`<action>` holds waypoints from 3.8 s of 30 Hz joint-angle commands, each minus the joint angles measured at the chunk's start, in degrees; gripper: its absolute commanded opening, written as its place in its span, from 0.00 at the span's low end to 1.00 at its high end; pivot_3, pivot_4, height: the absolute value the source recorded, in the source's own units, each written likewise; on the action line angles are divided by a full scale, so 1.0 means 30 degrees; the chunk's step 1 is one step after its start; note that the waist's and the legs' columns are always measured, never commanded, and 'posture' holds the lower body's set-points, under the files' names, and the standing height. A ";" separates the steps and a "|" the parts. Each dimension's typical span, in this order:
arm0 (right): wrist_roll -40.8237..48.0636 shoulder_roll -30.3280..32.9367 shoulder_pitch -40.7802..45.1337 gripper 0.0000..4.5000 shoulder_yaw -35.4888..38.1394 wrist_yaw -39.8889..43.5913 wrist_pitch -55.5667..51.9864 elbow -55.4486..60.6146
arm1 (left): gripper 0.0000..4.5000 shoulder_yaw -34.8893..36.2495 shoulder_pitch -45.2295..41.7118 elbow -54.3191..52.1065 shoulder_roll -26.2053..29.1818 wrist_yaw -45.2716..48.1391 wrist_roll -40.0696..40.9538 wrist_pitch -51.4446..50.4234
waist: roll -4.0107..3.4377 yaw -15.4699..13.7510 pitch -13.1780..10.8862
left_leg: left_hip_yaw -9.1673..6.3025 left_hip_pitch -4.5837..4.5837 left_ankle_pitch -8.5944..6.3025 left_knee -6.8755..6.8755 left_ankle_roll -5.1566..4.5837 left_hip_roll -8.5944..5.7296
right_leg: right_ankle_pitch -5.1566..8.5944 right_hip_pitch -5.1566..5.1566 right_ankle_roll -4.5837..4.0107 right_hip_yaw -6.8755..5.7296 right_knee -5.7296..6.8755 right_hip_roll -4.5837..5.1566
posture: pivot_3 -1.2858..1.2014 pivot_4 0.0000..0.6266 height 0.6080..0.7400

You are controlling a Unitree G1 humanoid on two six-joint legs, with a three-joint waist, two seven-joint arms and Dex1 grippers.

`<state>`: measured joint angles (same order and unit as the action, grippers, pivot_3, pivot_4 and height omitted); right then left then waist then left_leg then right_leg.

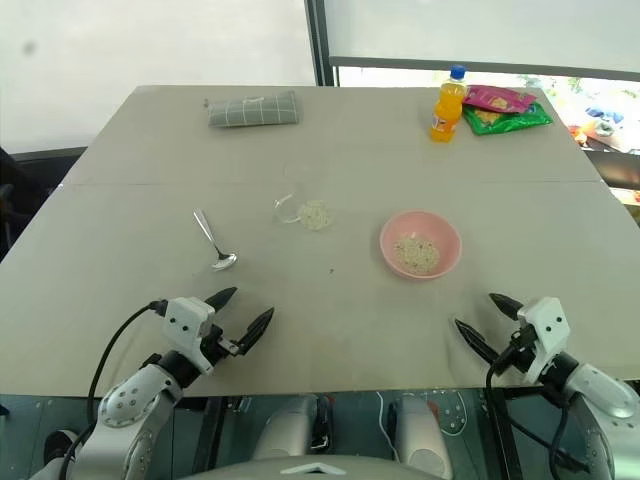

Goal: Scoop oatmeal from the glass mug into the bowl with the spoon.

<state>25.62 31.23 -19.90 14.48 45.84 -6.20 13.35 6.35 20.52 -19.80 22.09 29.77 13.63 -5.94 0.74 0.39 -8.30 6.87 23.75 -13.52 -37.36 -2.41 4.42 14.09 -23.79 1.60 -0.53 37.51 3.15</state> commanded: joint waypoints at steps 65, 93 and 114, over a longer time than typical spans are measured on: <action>0.6181 0.3549 0.7784 1.00 -0.1315 0.0113 -0.7757 0.7989 | 0.35 0.5606 -1.3419 0.2005 -0.1611 -1.3249 0.1546 -2.0801 | 0.0286 -0.0363 -0.0155 | -0.0107 0.0004 0.0057 -0.0046 -0.0082 -0.0073 | -0.0036 0.0062 0.0089 -0.0016 0.0069 -0.0073 | 0.52 0.24 1.00; 0.7318 0.2418 1.0189 1.00 -0.1618 -0.1245 -0.9157 0.7098 | 0.02 0.3651 -1.3910 -0.1924 -0.0013 -0.5276 0.2036 -0.6044 | 0.0327 -0.0385 -0.0167 | -0.0094 0.0049 0.0055 -0.0052 -0.0081 -0.0076 | -0.0039 0.0053 0.0083 -0.0025 0.0046 -0.0031 | 0.52 0.24 1.00; 1.4226 -0.3902 1.6737 1.00 -0.2535 -1.1443 -1.5339 0.4677 | 0.02 -0.5118 -1.2964 -0.3639 0.2851 0.2460 0.0247 -0.3773 | 0.0309 -0.0315 -0.0177 | -0.0090 0.0036 0.0056 -0.0051 -0.0084 -0.0067 | -0.0040 0.0042 0.0088 -0.0016 0.0070 -0.0077 | 0.52 0.24 1.00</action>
<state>65.13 20.44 29.15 4.88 14.67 -52.44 26.58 -8.69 -18.25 -30.05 29.78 35.97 15.62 -19.73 1.67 -0.56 -8.83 6.59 23.85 -13.35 -37.51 -2.66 4.22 13.97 -23.68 1.86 -0.58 37.74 2.92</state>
